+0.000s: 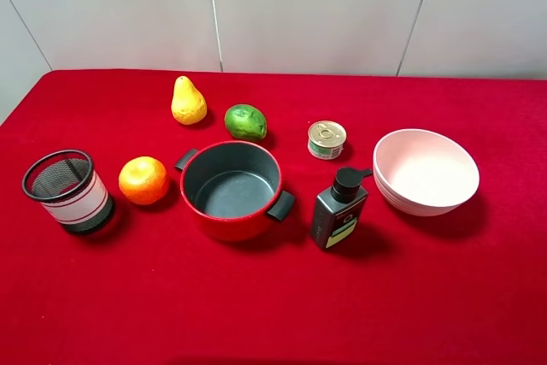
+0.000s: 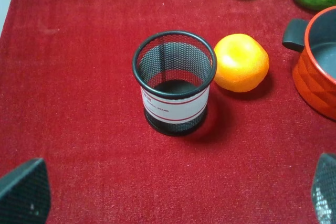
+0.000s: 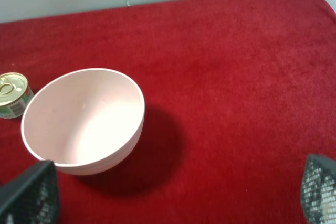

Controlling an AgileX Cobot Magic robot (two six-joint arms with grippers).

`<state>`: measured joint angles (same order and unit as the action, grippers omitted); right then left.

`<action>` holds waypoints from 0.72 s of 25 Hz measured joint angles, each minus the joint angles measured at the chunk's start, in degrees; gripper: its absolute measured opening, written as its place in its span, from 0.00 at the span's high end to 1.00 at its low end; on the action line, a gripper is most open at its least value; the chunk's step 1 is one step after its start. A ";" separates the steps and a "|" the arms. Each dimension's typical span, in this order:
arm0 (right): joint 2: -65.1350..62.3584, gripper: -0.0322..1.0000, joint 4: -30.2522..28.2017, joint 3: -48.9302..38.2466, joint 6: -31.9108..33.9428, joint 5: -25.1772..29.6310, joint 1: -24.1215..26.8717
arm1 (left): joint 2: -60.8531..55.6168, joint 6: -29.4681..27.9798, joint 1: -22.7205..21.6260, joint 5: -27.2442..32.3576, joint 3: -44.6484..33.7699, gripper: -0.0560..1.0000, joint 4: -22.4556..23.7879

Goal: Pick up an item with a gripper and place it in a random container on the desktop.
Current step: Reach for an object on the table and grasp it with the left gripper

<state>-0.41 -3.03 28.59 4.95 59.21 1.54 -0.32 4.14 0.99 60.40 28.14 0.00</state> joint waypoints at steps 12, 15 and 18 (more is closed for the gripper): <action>0.00 0.30 0.00 0.00 0.00 0.00 0.00 | 0.00 0.00 0.00 0.00 0.00 0.00 0.00; 0.00 0.30 0.00 0.00 0.00 0.00 0.00 | 0.00 0.00 0.00 0.00 0.00 0.00 0.00; 0.00 0.30 0.00 0.00 0.00 0.00 0.00 | 0.00 0.00 0.00 0.00 0.00 0.00 0.00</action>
<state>-0.41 -3.03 28.59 4.95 59.21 1.54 -0.32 4.14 0.99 60.40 28.14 0.00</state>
